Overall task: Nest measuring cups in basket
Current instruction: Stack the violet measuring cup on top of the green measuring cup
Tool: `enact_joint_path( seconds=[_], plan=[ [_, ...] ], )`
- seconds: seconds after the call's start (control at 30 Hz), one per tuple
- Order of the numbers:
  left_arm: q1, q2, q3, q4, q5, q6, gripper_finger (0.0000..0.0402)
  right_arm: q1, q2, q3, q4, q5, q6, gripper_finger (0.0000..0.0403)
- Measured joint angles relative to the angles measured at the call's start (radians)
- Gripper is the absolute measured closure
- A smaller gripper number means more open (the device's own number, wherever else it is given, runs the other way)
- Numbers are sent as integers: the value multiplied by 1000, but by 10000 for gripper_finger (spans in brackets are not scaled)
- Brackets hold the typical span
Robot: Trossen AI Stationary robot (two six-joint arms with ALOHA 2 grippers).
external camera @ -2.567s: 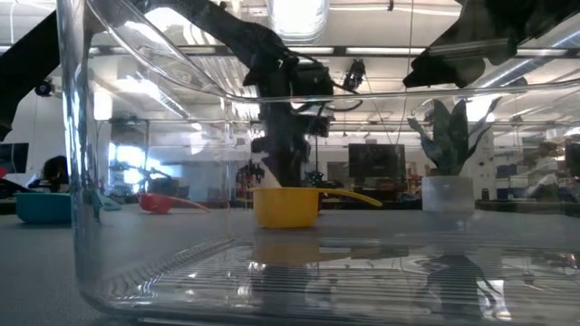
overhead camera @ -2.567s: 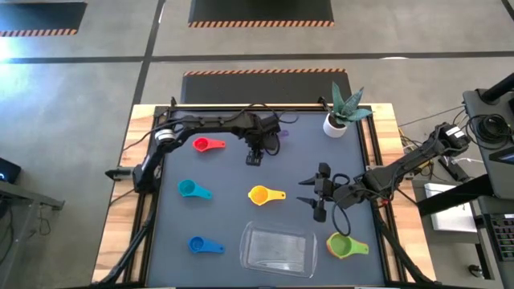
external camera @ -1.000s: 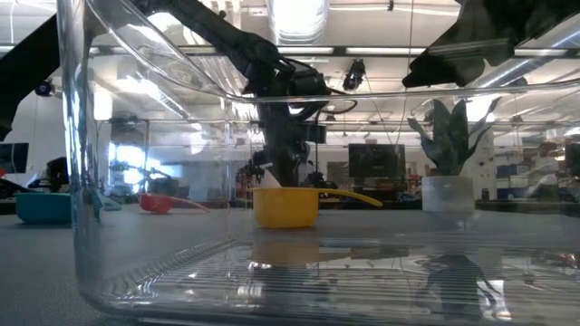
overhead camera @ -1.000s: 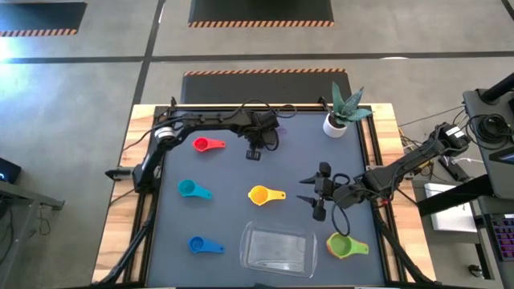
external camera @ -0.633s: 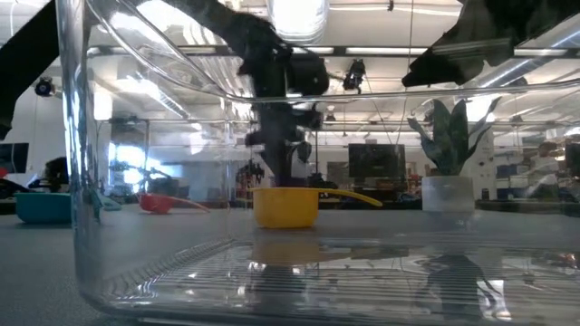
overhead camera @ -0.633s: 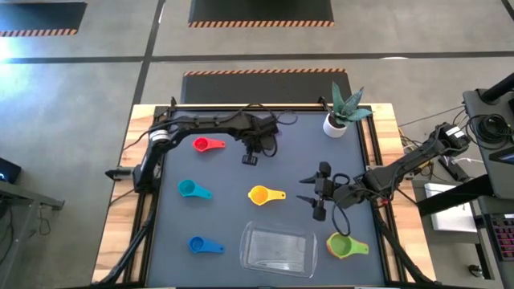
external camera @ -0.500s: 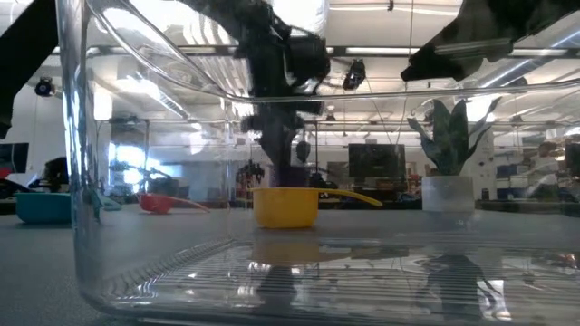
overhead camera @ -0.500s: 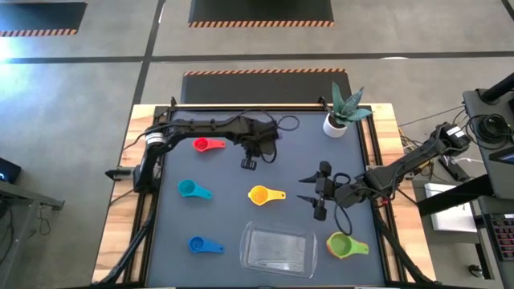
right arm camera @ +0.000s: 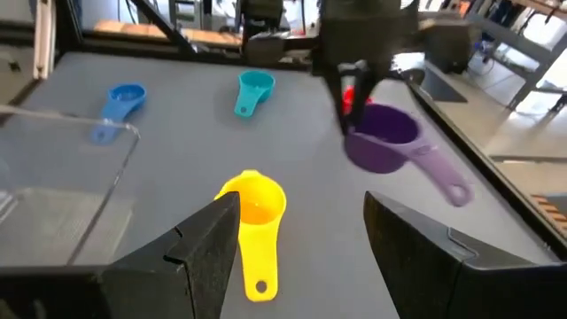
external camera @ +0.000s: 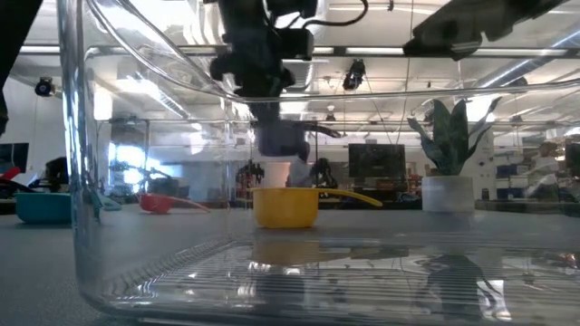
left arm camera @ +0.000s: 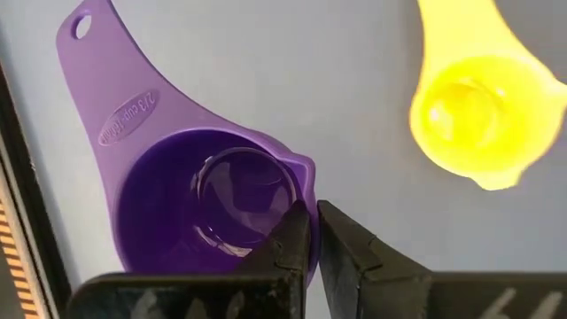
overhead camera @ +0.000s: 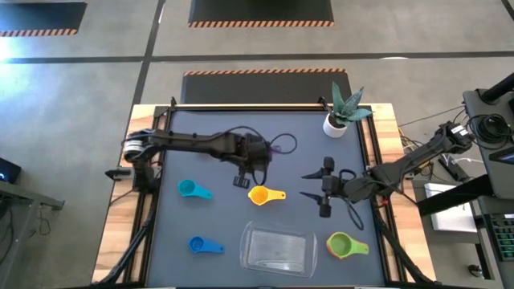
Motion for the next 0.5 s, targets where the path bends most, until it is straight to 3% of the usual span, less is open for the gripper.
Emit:
enact_joint_path(
  seconds=[0.3, 0.5],
  plan=[
    [-97, -114, -181, 100, -1, -129, 401, 0, -67, 0, -7, -12, -26, 172],
    [-161, -151, -231, 151, -4, -213, 401, 0, -72, 1, 4, -14, -27, 172]
  ],
)
